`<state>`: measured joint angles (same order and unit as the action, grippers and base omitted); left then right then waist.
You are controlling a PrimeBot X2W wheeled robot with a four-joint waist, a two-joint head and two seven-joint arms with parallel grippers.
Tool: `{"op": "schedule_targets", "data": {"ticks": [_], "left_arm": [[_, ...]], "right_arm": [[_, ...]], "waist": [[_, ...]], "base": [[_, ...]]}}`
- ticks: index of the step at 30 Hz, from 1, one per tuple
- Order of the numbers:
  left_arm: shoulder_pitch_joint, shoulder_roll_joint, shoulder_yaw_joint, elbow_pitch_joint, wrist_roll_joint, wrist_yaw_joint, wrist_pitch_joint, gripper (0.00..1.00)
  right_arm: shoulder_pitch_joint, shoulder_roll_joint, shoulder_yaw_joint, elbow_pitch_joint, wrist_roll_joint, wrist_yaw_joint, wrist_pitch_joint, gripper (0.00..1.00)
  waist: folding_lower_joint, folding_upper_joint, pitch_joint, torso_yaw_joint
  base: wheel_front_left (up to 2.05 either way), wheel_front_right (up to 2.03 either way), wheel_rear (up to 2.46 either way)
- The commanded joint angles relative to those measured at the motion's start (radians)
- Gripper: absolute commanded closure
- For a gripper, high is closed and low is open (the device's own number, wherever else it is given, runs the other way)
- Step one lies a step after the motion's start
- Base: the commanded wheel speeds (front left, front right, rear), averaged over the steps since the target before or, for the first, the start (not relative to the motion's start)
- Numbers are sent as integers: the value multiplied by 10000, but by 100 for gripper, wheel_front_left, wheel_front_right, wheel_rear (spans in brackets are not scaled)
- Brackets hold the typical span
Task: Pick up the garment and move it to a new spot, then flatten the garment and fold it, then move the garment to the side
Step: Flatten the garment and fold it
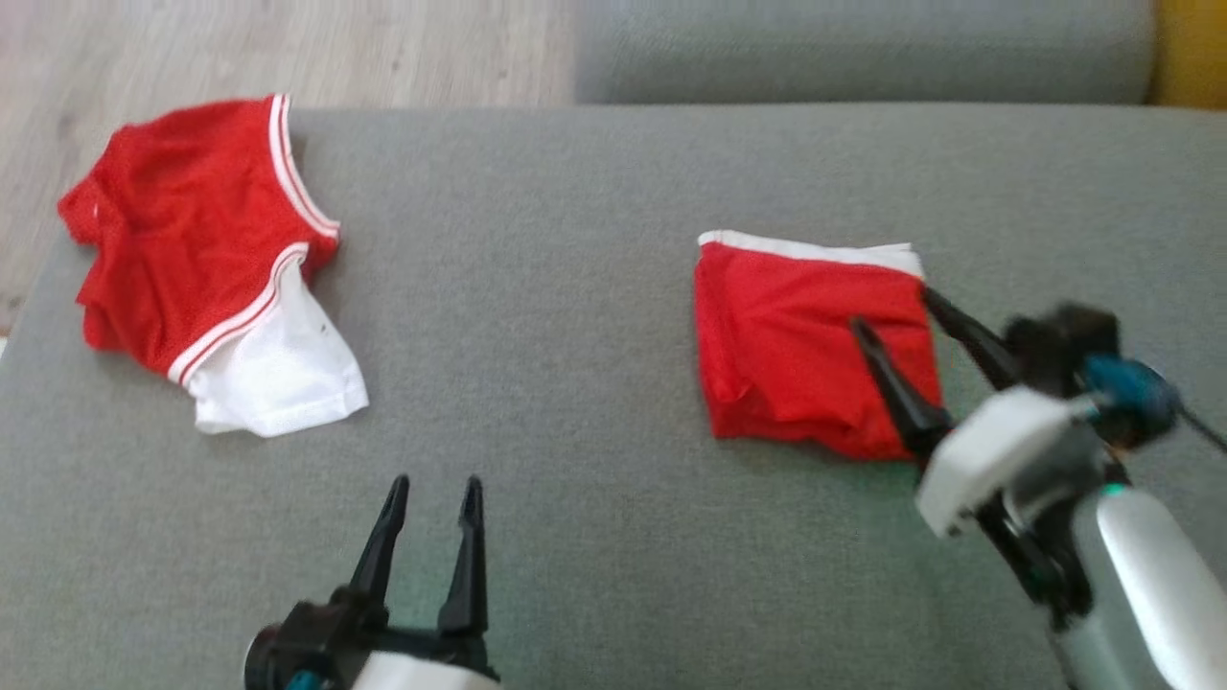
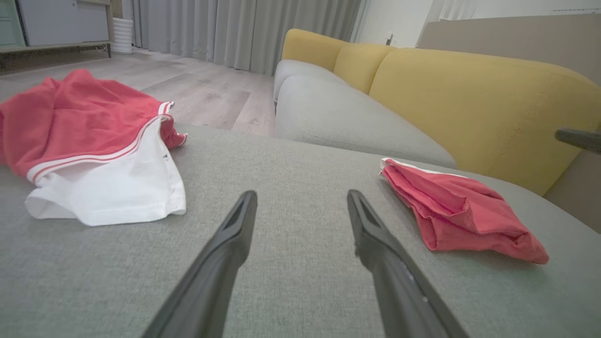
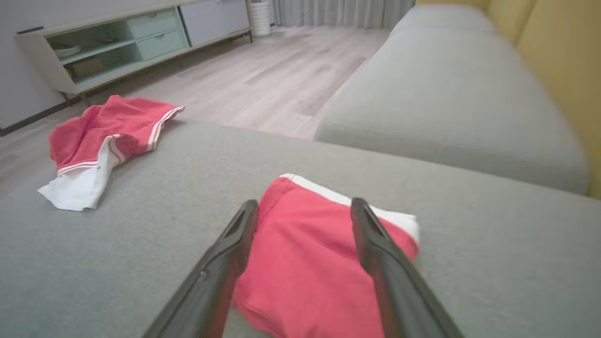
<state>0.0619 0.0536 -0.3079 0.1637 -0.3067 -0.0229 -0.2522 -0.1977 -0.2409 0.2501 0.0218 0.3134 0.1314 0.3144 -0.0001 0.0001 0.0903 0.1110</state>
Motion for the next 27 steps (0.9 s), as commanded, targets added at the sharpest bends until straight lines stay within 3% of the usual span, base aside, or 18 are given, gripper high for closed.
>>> {"op": "schedule_targets", "data": {"ticks": [1, 5, 9, 15, 27], "left_arm": [[-91, -33, 431, -288, 114, -22, -95, 0], [78, -33, 591, -297, 216, -90, -95, 0], [231, -33, 750, -276, 318, -111, -95, 0], [549, -33, 899, -324, 344, -61, -95, 0], [1038, -30, 1421, -41, 964, -385, -95, 0]], "right_arm": [[7, -192, 51, -415, -243, -7, -325, 0], [805, -690, -683, -181, -1078, -7, -1862, 0], [1602, -651, -1605, 426, -1596, -7, -3147, 0], [2495, 51, -2624, 1183, -1862, -7, -4151, 0], [3289, 923, -3134, 1555, -2476, -7, -5448, 0]], "waist": [[1, -1, -186, -152], [1, -1, -463, -208], [1, -1, -761, -208], [1, -1, -1115, -145], [1, -1, -1403, -126]], "base": [[0, 0, 0], [0, 0, 0], [0, 0, 0], [0, 0, 0], [0, 0, 0]]}}
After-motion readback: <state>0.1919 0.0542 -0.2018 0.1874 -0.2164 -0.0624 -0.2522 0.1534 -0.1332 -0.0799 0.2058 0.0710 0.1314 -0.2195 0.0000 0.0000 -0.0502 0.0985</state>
